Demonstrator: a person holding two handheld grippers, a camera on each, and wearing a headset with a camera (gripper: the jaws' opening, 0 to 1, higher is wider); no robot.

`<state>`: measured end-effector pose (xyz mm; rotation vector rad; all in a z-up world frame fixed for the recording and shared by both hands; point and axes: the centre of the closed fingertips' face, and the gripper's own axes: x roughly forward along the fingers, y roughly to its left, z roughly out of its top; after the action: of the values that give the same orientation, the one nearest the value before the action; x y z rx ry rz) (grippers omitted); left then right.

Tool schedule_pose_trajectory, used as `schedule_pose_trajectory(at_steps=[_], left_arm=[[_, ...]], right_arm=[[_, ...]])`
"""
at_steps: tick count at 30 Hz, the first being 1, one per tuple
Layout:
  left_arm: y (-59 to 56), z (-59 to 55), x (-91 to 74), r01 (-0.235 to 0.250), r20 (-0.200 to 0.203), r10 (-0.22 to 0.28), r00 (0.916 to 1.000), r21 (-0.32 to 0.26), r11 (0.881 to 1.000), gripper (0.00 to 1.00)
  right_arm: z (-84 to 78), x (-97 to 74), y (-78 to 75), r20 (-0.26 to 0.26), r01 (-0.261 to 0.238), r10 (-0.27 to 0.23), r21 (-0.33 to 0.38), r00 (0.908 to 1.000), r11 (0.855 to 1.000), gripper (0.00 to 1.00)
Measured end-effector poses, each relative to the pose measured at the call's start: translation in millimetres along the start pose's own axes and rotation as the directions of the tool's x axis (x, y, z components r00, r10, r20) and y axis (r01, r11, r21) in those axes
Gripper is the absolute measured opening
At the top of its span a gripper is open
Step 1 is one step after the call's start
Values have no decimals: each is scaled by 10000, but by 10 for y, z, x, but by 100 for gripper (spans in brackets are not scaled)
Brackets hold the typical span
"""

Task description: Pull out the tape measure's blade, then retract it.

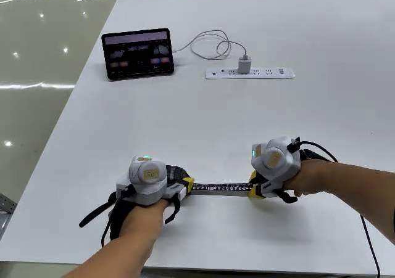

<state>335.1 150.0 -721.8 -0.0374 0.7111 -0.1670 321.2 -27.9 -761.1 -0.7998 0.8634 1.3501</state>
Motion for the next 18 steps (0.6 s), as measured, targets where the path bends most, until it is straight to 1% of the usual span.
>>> schedule_pose_trajectory(at_steps=[7, 18], left_arm=[[-1, -2, 7, 2, -48, -2, 10000, -45, 10000, 56], [2, -6, 2, 8, -10, -8, 10000, -42, 10000, 56]], right_arm=[[39, 28, 12, 33, -11, 11, -117, 10000, 9999, 11], [136, 71, 25, 327, -43, 45, -56, 9995, 10000, 11]])
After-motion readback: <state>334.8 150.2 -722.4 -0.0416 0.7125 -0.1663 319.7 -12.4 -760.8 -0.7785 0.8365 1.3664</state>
